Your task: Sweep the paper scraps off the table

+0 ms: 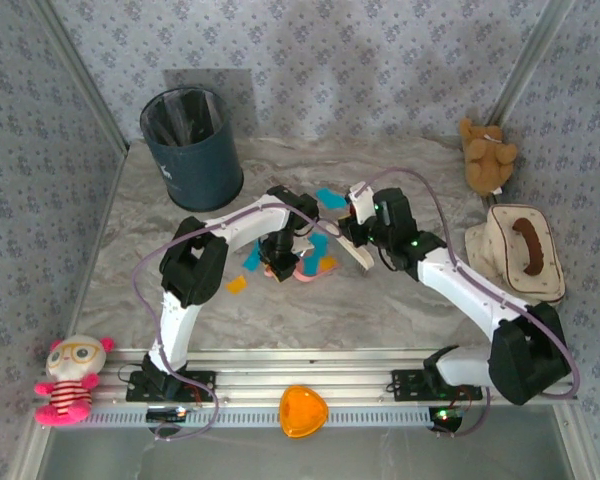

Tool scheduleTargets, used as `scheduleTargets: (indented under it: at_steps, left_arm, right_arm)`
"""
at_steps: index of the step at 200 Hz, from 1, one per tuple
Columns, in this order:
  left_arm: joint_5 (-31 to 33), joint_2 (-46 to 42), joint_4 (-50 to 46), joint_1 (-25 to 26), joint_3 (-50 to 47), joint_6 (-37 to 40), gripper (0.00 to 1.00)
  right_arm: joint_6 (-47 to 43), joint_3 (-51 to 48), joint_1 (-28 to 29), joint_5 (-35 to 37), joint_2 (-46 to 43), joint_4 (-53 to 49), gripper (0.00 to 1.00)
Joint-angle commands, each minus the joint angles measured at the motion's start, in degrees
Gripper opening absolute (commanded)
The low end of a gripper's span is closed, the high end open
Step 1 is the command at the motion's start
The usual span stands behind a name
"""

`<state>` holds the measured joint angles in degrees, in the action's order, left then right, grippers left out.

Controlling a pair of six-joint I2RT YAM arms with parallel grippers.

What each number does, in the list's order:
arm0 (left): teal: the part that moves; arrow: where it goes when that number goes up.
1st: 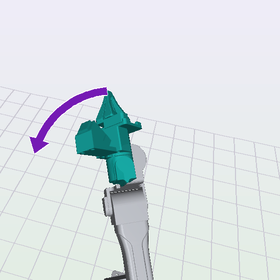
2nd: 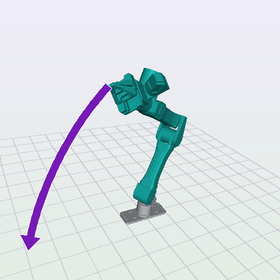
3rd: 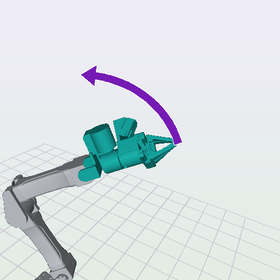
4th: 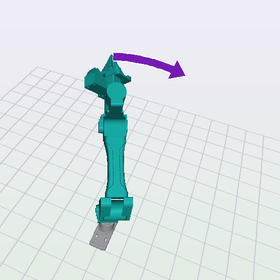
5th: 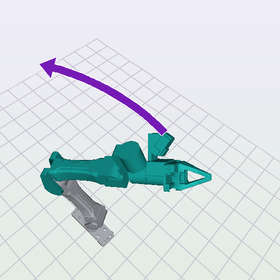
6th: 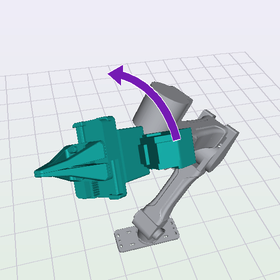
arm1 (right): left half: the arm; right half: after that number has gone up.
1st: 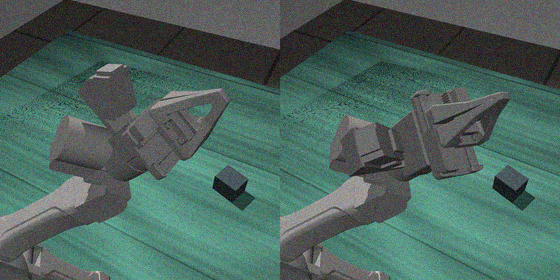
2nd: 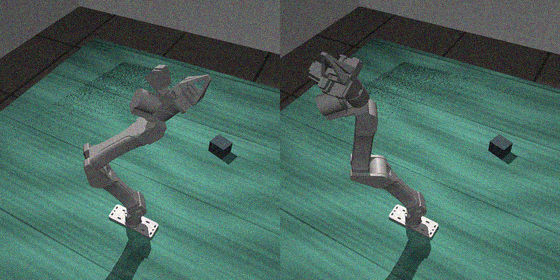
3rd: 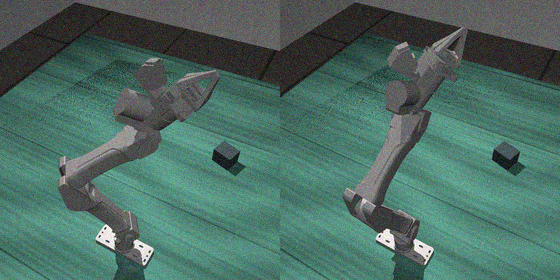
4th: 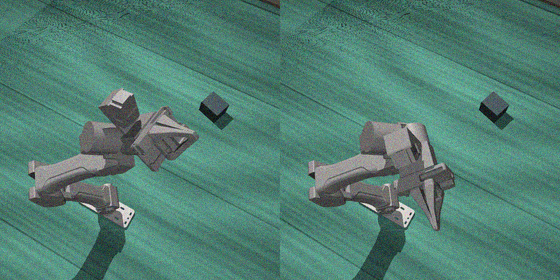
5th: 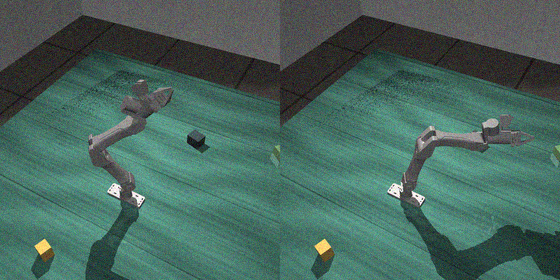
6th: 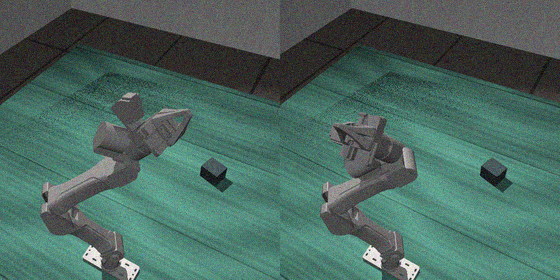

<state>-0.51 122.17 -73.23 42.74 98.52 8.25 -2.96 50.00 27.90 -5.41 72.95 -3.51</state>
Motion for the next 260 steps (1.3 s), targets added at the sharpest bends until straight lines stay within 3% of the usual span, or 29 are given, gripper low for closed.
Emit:
scheduleTargets:
  at_steps: [1,49,166,260]
  left_arm:
    - [0.51,0.44,-0.42,-0.36,0.08,-0.96,0.0]
    - [0.47,-0.11,0.02,-0.24,-0.56,-0.94,0.0]
    - [-0.08,-0.18,0.27,-0.24,-0.72,-0.89,0.0]
    - [0.05,0.0,-0.1,-0.22,-0.58,-0.93,0.0]
  right_arm:
    - [2.29,-1.26,-0.02,5.37,-2.47,2.67,0.0]
    - [6.01,0.03,-0.85,11.84,0.04,7.11,0.0]
    - [4.89,10.82,-0.99,1.93,15.29,8.17,0.0]
    - [6.85,9.81,0.0,-7.04,14.05,4.5,0.0]
